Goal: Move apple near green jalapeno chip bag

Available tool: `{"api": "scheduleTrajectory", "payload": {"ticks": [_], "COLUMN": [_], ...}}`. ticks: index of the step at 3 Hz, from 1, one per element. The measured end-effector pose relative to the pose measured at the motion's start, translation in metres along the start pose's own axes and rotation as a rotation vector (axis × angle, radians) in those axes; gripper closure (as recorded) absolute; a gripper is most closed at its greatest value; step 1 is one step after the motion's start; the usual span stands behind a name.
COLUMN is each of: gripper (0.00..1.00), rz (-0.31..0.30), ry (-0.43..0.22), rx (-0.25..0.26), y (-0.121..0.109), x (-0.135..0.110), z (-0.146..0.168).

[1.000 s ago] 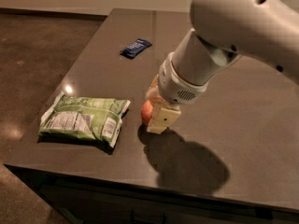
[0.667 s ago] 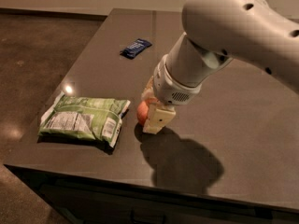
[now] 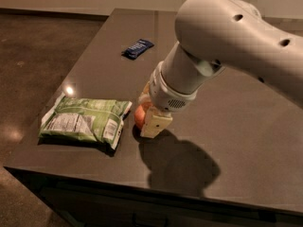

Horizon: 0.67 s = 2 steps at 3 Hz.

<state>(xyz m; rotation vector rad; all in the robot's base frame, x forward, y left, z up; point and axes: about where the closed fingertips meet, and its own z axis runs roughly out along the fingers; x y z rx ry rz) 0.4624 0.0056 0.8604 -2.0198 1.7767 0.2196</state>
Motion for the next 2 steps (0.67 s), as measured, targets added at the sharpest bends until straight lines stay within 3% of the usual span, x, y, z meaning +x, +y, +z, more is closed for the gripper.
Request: {"api": "scheduleTrajectory", "payload": {"ticks": [1,2], "gripper": [0.00,0.00], "rz": [-0.004,-0.004], "ry": [0.001,0.001], "rx": [0.003,0.003], "y": [0.0006,0.0006], "x": [-0.0021,-0.0021], "z": [-0.0018,-0.0018]}}
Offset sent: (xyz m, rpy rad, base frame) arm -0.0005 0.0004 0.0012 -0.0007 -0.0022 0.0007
